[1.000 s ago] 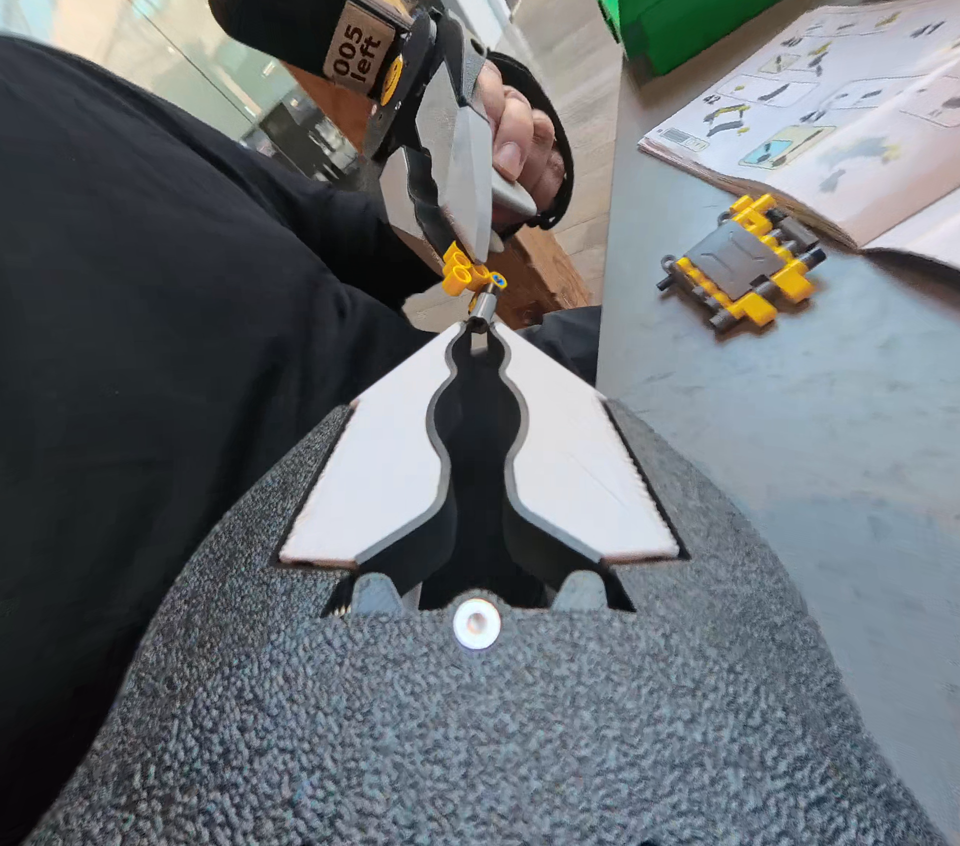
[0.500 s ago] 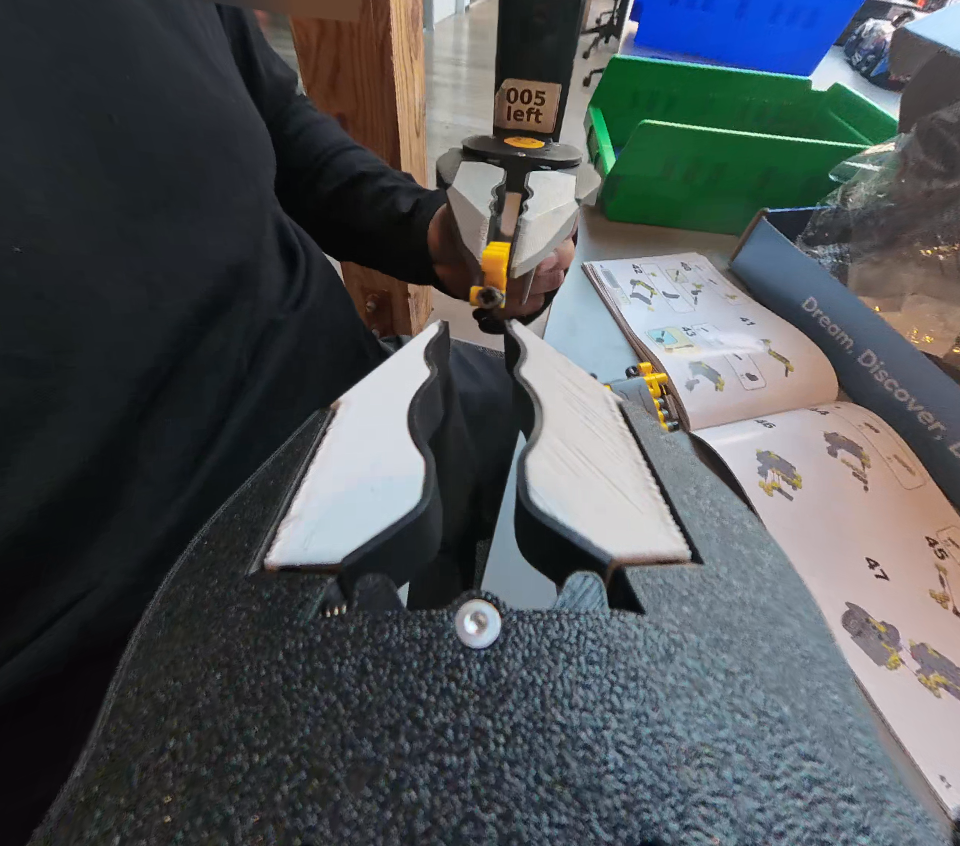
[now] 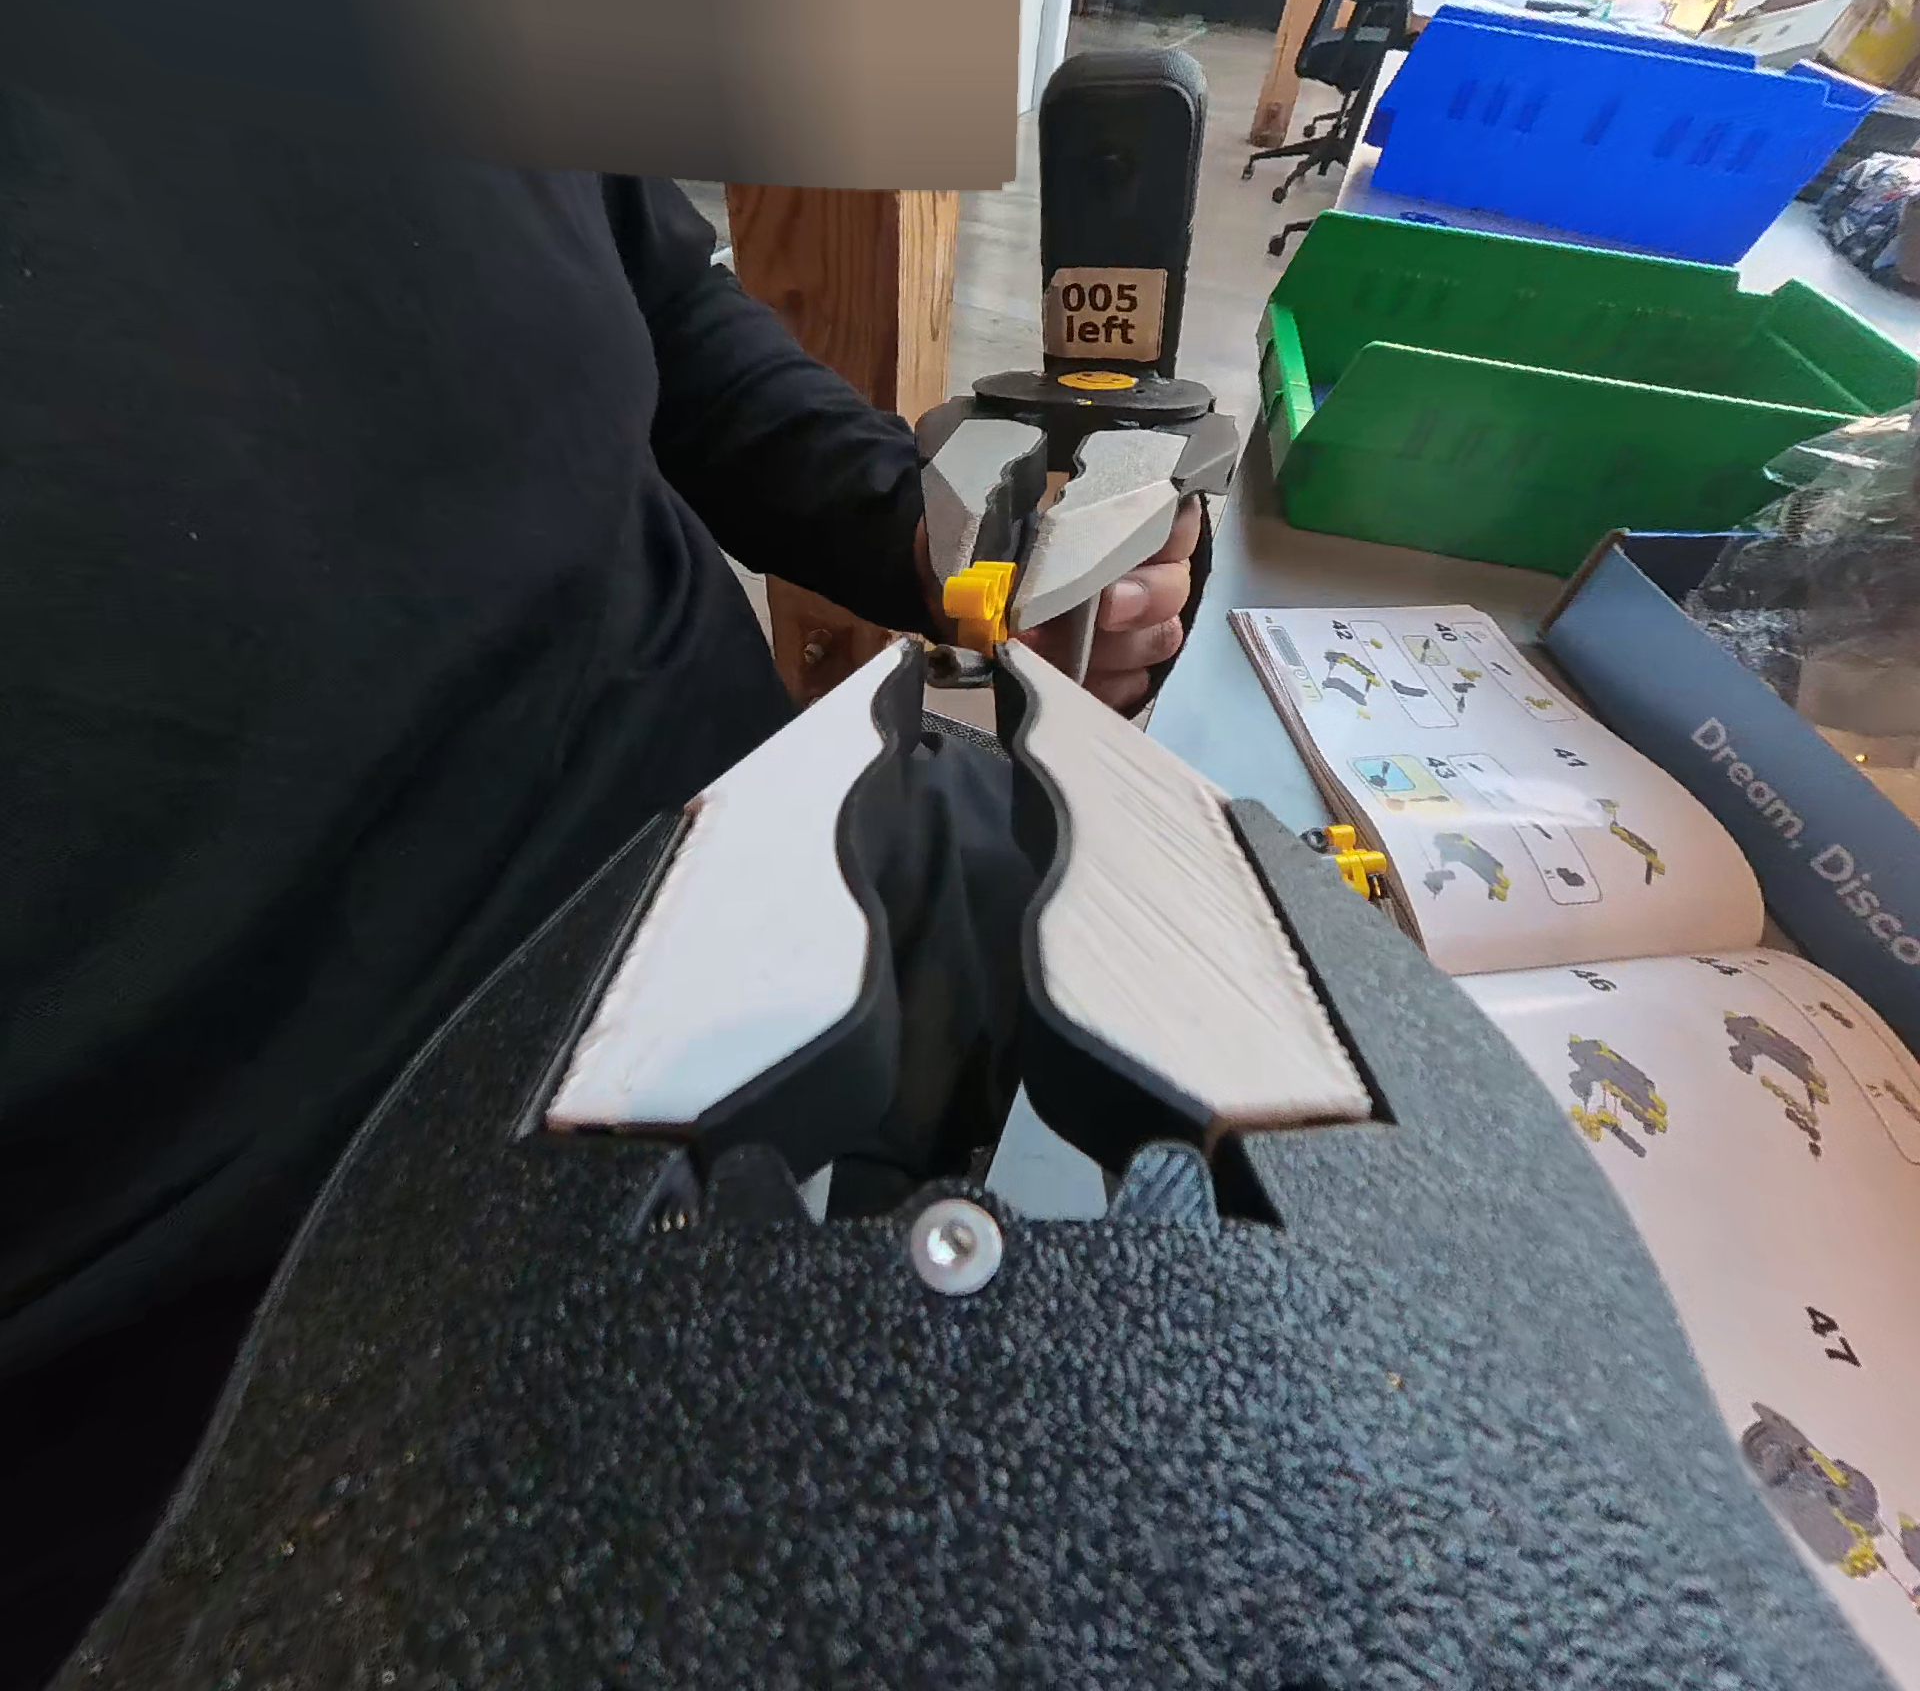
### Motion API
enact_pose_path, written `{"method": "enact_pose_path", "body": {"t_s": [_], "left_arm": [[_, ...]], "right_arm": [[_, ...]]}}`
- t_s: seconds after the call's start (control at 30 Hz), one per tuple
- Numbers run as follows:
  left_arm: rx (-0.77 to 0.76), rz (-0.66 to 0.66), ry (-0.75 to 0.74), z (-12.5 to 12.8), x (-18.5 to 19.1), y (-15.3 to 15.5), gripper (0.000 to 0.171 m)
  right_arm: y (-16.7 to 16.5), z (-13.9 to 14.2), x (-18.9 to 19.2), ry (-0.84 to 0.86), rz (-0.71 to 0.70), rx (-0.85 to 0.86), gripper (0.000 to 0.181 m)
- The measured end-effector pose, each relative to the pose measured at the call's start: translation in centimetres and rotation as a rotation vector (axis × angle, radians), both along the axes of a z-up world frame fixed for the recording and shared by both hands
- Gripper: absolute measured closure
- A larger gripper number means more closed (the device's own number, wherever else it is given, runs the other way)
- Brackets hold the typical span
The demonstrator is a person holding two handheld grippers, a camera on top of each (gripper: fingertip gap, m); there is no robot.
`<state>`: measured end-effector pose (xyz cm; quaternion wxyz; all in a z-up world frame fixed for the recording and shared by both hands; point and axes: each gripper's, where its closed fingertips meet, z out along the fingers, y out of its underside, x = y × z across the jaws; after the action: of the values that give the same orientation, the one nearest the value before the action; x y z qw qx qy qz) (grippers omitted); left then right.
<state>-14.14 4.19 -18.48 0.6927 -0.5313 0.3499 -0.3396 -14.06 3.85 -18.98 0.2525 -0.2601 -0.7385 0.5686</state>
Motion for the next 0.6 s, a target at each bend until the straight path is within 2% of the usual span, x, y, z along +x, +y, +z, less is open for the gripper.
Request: {"method": "enact_pose_path", "body": {"t_s": [0.27, 0.4, 0.6], "left_arm": [[0.001, -0.013, 0.007, -0.19, 0.16, -0.11, 0.166], [0.005, -0.011, 0.027, -0.18, -0.04, -0.18, 0.166], [0.015, 0.012, 0.079, -0.43, -0.34, -0.17, 0.166]], "right_arm": [[-0.13, -0.18, 0.19, -0.037, 0.049, -0.024, 0.171], [-0.23, -0.18, -0.08, -0.034, 0.036, -0.026, 0.172], [-0.26, -0.43, -0.44, 0.006, -0.027, 0.062, 0.174]]}}
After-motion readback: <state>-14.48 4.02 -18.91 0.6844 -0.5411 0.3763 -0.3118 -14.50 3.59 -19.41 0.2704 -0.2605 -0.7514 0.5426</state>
